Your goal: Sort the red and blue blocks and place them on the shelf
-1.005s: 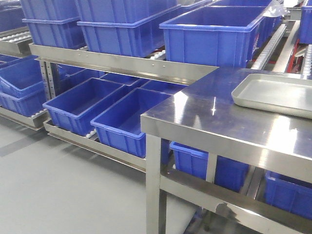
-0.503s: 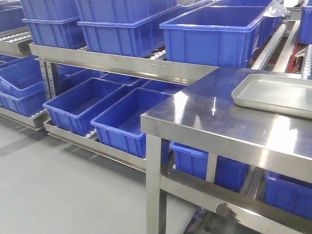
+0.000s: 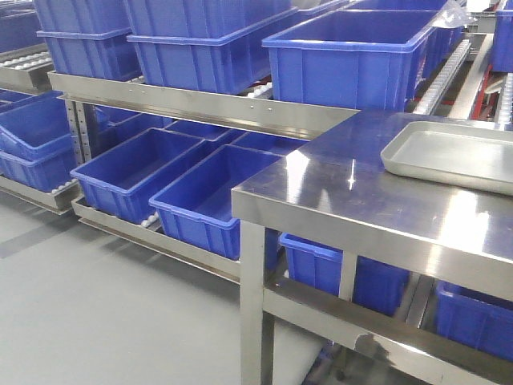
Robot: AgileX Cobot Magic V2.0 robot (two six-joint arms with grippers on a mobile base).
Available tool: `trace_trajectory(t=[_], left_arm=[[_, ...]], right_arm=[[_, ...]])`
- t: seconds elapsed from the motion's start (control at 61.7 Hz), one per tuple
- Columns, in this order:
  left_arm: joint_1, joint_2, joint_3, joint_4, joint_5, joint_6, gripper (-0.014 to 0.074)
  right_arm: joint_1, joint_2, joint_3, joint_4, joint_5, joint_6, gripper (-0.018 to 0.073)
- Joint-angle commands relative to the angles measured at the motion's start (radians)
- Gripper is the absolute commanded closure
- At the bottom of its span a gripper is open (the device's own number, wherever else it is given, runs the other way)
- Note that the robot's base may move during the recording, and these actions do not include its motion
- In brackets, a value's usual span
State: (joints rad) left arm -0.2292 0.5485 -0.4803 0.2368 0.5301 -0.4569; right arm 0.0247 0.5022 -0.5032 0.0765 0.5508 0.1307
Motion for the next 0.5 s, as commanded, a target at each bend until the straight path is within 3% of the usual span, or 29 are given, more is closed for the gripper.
trace_trajectory(t=[0.0,0.486], left_arm=[[0.001,-0.001,-0.03,0.007,-0.08,-0.005,0.0473],[0.001,-0.001,-0.03,0.007,-0.08,-0.005,0.0473]], right_arm=[[0.0,0.008,-0.031,-0.007,-0.076,-0.002,0.051],[0.0,0.008,-0.031,-0.007,-0.076,-0.002,0.051]])
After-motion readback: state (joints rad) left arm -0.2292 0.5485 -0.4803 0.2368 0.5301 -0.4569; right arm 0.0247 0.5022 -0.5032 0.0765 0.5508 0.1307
